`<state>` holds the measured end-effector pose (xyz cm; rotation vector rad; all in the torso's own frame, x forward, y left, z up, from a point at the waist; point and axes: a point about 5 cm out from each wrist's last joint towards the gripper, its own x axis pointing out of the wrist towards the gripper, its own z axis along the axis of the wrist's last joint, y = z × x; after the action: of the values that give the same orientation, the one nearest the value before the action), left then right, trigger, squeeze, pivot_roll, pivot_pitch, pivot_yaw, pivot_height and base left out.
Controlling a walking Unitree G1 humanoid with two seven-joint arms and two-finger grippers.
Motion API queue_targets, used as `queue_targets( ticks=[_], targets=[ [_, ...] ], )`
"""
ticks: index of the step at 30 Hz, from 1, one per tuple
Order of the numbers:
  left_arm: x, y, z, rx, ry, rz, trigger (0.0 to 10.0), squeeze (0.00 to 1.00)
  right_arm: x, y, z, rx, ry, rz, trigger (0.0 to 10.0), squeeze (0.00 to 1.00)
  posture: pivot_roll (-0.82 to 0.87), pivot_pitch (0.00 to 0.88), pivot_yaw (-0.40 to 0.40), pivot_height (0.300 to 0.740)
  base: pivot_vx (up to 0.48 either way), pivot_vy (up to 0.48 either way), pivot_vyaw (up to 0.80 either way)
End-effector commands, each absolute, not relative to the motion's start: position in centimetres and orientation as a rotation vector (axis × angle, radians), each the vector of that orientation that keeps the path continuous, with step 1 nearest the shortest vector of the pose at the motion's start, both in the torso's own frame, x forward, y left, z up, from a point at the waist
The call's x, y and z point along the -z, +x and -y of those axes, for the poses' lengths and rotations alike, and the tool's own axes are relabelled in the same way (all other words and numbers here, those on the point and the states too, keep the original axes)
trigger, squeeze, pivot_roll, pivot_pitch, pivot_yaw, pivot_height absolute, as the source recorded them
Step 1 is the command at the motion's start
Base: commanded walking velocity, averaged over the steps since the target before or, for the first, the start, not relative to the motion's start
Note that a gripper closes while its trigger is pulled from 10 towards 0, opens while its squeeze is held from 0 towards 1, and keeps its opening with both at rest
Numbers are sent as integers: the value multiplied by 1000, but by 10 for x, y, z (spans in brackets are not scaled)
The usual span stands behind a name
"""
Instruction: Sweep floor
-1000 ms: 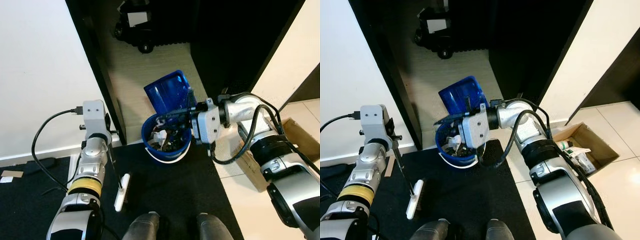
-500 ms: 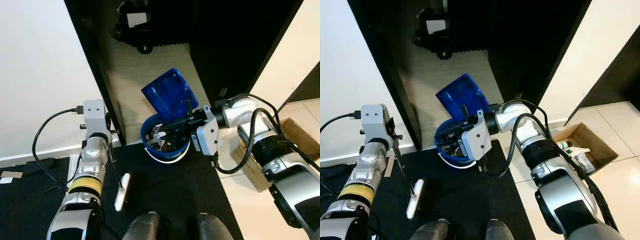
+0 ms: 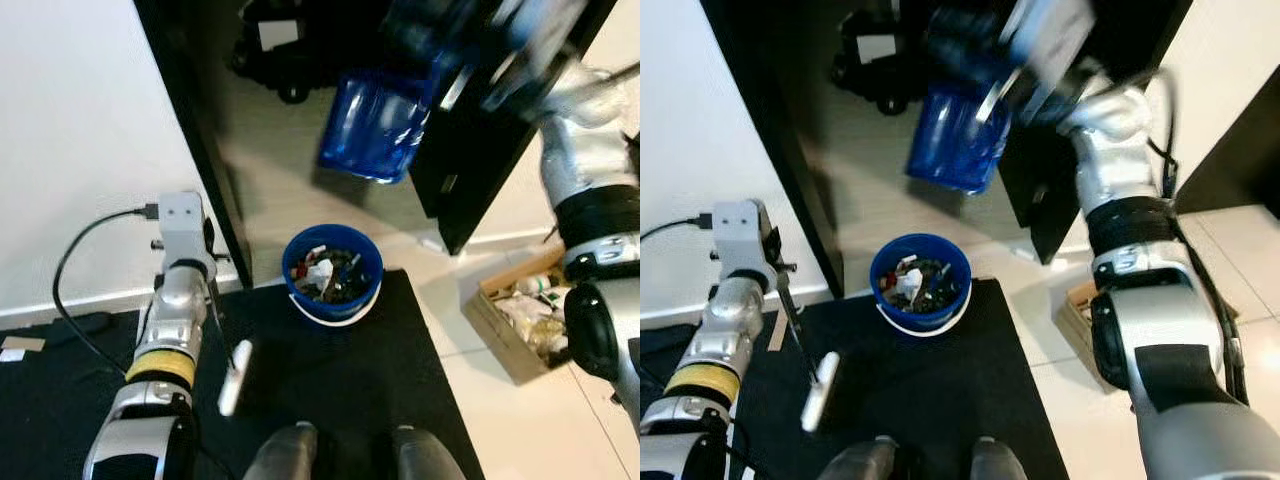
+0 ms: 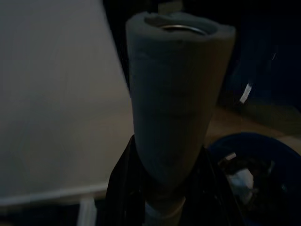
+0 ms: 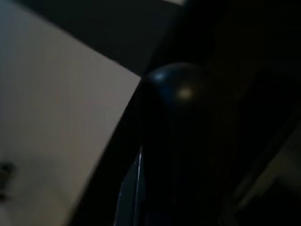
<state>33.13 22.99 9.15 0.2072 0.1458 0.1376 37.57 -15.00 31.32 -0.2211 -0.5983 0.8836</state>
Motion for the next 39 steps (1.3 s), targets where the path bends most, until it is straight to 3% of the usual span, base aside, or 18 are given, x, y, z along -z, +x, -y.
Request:
queue_targets(
  ticks=[1, 6, 12, 19, 23, 28, 39],
  targets=[
    [-113, 340, -234, -121, 294, -85, 10000, 0, -301, 376, 152, -937, -108, 508, 10000, 0, 38, 0, 1, 740, 0, 0, 0],
    [-132, 348, -237, -123, 282, -51, 10000, 0, -286, 368, 164, -1049, -16, 340, 10000, 0, 43, 0, 7, 740, 0, 0, 0],
    [-141, 349, -245, -115, 365, -37, 10000, 0, -310, 357, 175, -1095, 151, 411, 10000, 0, 43, 0, 13, 740, 0, 0, 0],
    [-146, 348, -258, -165, 365, -32, 10000, 0, -320, 350, 180, -1118, 187, 457, 10000, 0, 47, 0, 14, 740, 0, 0, 0],
    [-149, 347, -263, -188, 349, -29, 10000, 0, -332, 346, 185, -1150, 307, 450, 10000, 0, 50, 0, 10, 740, 0, 0, 0],
    [-144, 344, -268, -193, 403, -76, 10000, 0, -289, 343, 181, -1192, 221, 166, 10000, 0, 52, 0, 2, 740, 0, 0, 0],
    [-133, 338, -272, -236, 426, -145, 10000, 0, -196, 341, 151, -1056, 117, -69, 10000, 0, 66, 0, -6, 740, 0, 268, 0]
  ],
)
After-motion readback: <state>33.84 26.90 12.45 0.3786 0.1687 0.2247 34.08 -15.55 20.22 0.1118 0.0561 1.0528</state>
